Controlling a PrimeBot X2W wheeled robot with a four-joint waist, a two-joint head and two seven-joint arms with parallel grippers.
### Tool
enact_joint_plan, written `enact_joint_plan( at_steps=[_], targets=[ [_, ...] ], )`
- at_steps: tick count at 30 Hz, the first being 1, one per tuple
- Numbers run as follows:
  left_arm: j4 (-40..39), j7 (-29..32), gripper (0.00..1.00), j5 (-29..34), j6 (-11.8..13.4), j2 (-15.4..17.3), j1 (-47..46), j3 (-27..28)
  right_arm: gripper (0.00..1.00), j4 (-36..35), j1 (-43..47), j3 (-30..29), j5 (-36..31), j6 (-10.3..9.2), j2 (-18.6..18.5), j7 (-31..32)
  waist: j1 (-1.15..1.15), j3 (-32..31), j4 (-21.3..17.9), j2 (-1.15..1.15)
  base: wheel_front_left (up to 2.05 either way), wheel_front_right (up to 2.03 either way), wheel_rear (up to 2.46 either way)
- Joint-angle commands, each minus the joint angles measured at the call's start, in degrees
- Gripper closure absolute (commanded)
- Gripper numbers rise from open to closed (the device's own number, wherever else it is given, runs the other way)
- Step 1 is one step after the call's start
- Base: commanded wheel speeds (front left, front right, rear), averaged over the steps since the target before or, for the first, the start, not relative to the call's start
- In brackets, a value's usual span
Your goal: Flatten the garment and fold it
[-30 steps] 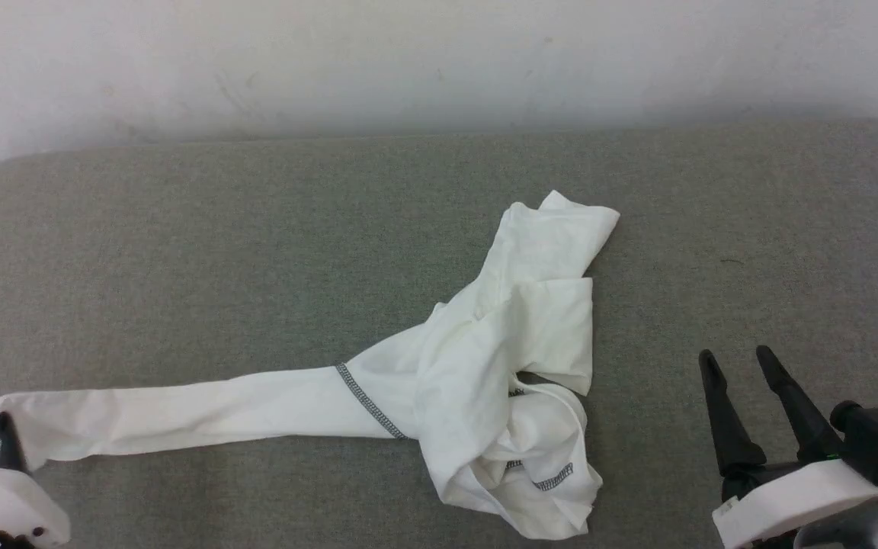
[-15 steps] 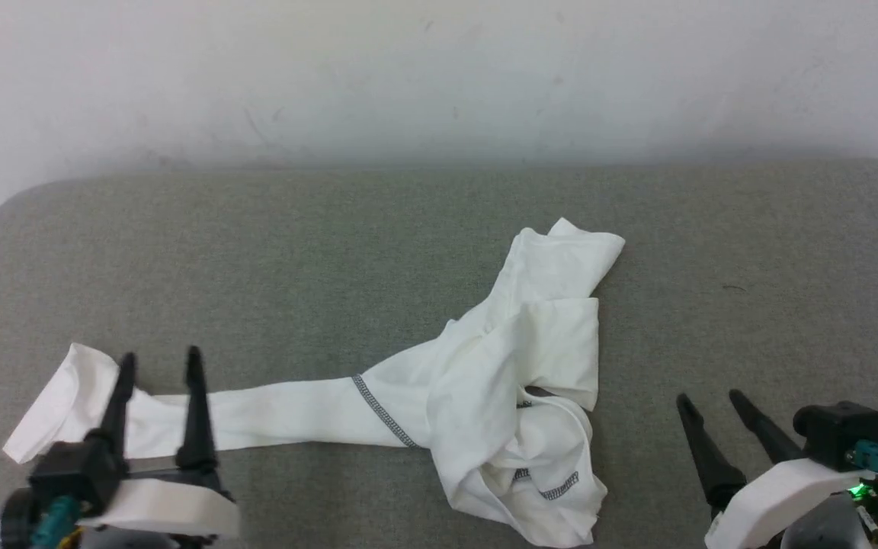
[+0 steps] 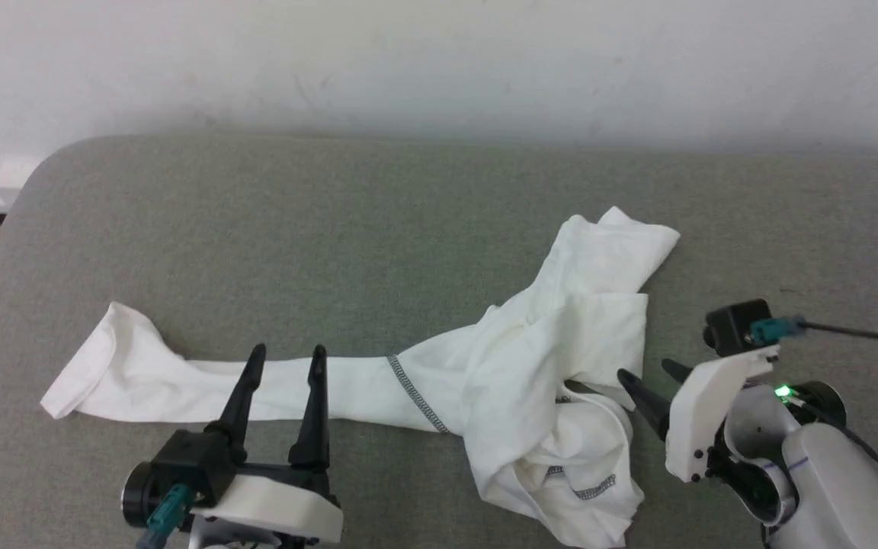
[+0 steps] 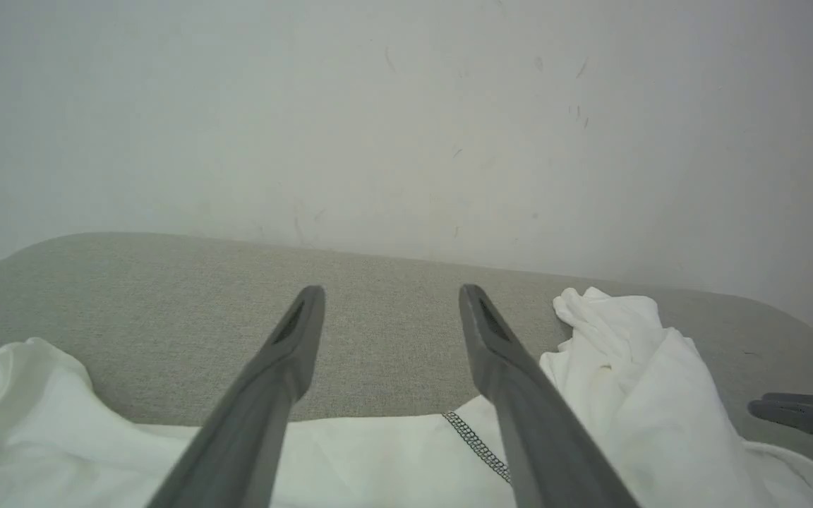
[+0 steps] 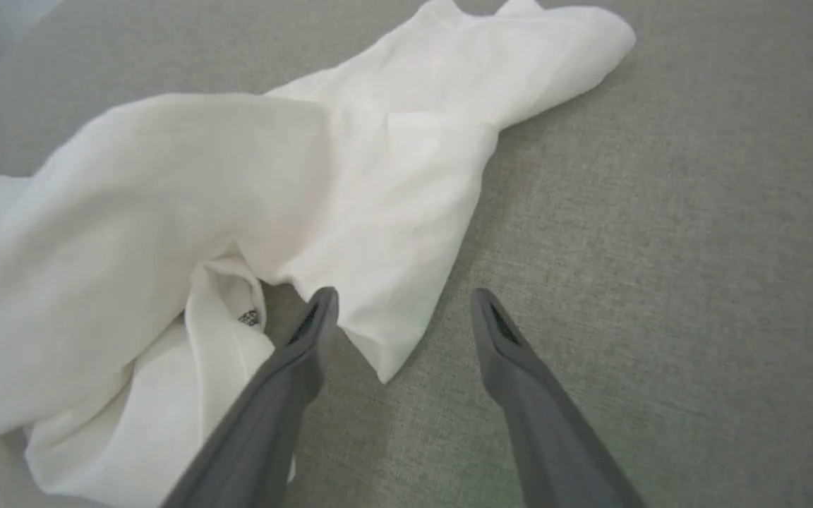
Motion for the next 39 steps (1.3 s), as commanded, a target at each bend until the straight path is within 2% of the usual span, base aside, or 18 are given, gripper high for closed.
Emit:
enact_joint_plan(
  at_steps=[1,4,5,7,10,14,17,21,26,31,35,39],
  targets=[
    [0.4,-0.2,0.0,0.9,-0.7,-0.9,-1.4,0.1,0.0,2.9,-2.4,1.6,1.3,-0.05,-0.6,2.0,0.0,2.1,2.0,0.0,0.0,0.0,0.0],
    [1.1,-0.3,0.0,1.6,-1.8,-2.3,-2.4,0.1,0.01,7.9,-4.9,4.8,3.7,-0.05,-1.8,7.9,0.0,2.9,3.0,0.0,0.0,0.0,0.0],
    [1.4,-0.3,0.0,1.9,-2.1,-2.6,-2.6,0.3,0.54,8.9,-5.5,5.5,4.7,-0.05,-2.0,9.5,0.0,3.0,3.2,0.0,0.0,0.0,0.0],
    [1.8,-0.3,0.0,2.4,-2.6,-3.2,-2.8,0.8,1.0,10.4,-6.2,7.2,6.0,-0.05,-2.9,12.9,0.0,3.0,3.2,0.0,0.0,0.0,0.0],
    [2.0,-0.3,0.0,2.8,-2.9,-3.7,-2.7,1.5,1.0,10.1,-6.9,8.3,7.3,-0.05,-3.8,14.6,0.0,2.9,3.1,0.0,0.0,0.0,0.0],
    [2.1,-0.3,0.0,3.5,-3.5,-4.5,-2.1,2.9,1.0,3.6,-9.8,6.8,7.5,-0.05,-7.2,10.3,0.0,2.6,1.9,0.0,0.0,0.0,0.0],
    [2.0,-0.3,0.0,4.1,-4.0,-4.9,-1.7,3.8,1.0,-1.6,-10.9,1.1,6.4,-0.05,-10.9,8.1,0.0,2.2,0.5,0.0,0.0,0.0,0.0],
    [1.9,-0.3,0.0,4.9,-4.7,-5.3,-1.4,4.6,1.0,-4.2,-9.6,-11.8,3.4,-0.05,-15.7,8.1,0.0,2.3,-1.0,0.0,0.0,0.0,0.0],
    [1.8,-0.3,0.0,5.8,-5.7,-5.7,-2.2,5.1,1.0,0.5,-7.0,-29.0,-0.5,-0.05,-18.3,5.3,0.0,4.0,-1.7,0.0,0.0,0.0,0.0],
    [1.8,-0.3,0.0,6.8,-6.5,-6.0,-3.5,5.7,1.0,7.3,-6.8,-42.6,-4.1,-0.05,-19.1,-5.3,0.0,6.6,-2.0,0.0,0.0,0.0,0.0],
    [1.9,-0.3,0.0,7.5,-7.1,-6.0,-4.5,6.1,1.0,13.8,-8.0,-47.6,-7.8,-0.05,-18.6,-13.3,0.0,8.6,-2.4,0.0,0.0,0.0,0.0],
    [2.2,-0.3,0.0,8.0,-7.4,-6.2,-5.3,6.4,1.0,20.2,-9.4,-46.0,-9.1,-0.05,-16.9,-18.5,0.0,9.9,-2.8,0.0,0.0,0.0,0.0]
  ],
)
